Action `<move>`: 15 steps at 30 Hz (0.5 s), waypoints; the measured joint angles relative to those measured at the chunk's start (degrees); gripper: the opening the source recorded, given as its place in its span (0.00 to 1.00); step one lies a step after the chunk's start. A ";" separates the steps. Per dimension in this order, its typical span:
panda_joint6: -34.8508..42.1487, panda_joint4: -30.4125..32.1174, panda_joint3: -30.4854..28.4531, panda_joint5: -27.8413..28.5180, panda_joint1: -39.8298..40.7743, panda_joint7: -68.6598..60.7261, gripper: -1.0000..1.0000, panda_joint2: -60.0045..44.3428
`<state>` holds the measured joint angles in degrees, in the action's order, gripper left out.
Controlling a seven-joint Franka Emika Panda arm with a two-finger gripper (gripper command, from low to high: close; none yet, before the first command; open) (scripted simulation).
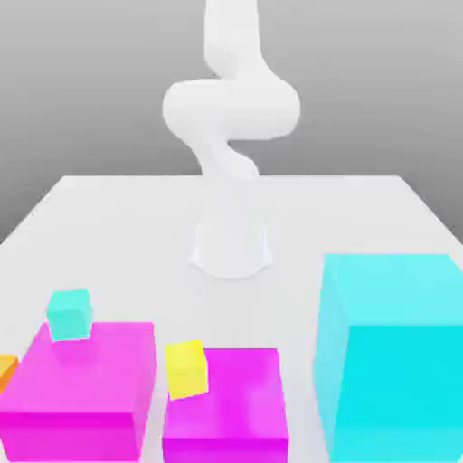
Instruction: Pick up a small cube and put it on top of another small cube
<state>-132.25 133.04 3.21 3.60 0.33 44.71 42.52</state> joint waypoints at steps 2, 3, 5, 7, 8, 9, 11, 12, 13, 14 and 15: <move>-0.67 2.06 3.80 2.01 -0.76 0.70 0.50 -2.82; -1.03 3.20 5.82 2.81 -1.24 1.27 0.50 -4.19; -1.75 5.53 9.84 4.36 -2.37 2.56 0.50 -6.92; -2.50 7.91 13.86 5.88 -3.54 3.95 0.50 -9.62; -2.87 9.09 15.84 6.66 -4.16 4.67 0.50 -10.99; -3.24 10.28 17.82 7.43 -4.79 5.38 0.50 -12.35; -3.97 12.66 21.71 9.01 -6.11 6.84 0.50 -15.09; -4.33 13.84 23.61 9.83 -6.82 7.59 0.50 -16.48; -4.69 15.03 25.50 10.64 -7.53 8.33 0.50 -17.86; -5.04 16.21 27.38 11.45 -8.24 9.07 0.50 -19.25; -5.38 17.39 28.99 12.37 -9.20 9.88 0.50 -20.70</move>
<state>-137.63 150.43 32.21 15.98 -8.87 54.60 21.82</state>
